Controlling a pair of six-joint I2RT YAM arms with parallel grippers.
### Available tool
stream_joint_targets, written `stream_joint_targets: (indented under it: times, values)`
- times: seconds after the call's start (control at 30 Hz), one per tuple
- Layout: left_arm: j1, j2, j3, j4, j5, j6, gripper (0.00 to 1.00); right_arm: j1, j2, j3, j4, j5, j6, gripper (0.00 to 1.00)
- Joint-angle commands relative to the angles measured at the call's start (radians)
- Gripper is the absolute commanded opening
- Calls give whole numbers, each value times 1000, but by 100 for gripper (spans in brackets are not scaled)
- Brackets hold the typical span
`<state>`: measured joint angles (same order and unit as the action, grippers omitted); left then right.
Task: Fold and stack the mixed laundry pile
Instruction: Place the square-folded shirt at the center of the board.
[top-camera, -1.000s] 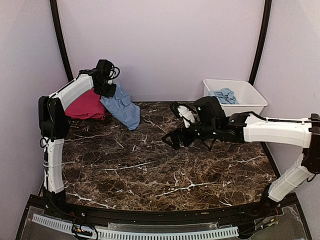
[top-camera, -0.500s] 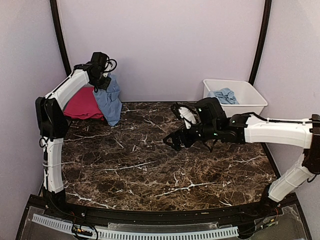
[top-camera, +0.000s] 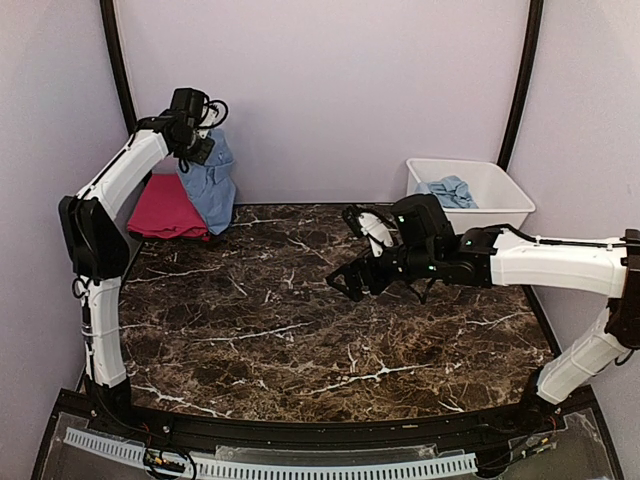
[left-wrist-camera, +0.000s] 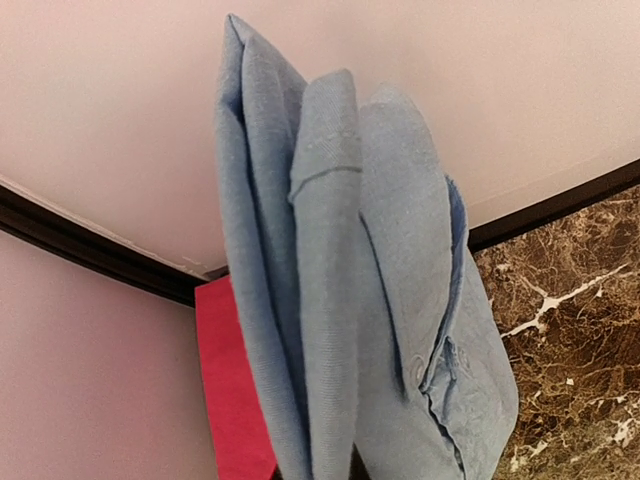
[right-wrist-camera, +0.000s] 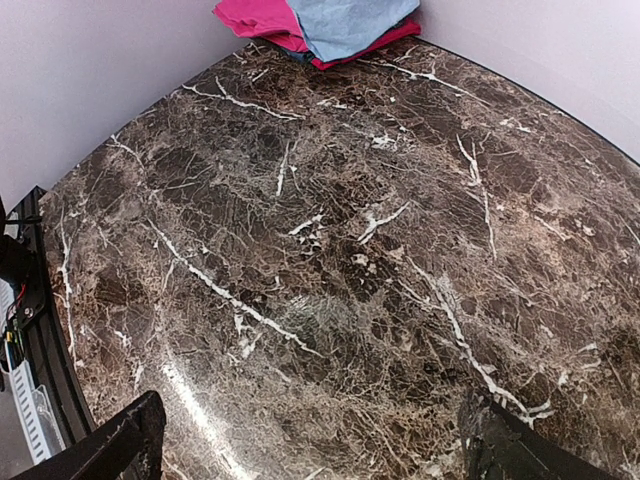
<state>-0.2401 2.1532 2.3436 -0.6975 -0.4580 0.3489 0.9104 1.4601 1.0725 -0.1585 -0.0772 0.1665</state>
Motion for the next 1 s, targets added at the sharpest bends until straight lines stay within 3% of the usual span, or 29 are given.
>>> stream_joint_targets:
  times: [0.0, 0.5, 0.77, 0.97]
  values:
    - [-1, -110, 45, 79, -36, 42, 0, -5, -27, -3, 17, 7, -2, 99]
    - [101, -80, -54, 144, -9, 67, 0, -7, 41, 77, -15, 7, -29, 99]
    - [204, -15, -56, 232, -37, 142, 0, -10, 111, 210, -102, 4, -70, 99]
    - [287, 53, -20, 225, 5, 111, 9, -20, 161, 291, -138, 2, -84, 99]
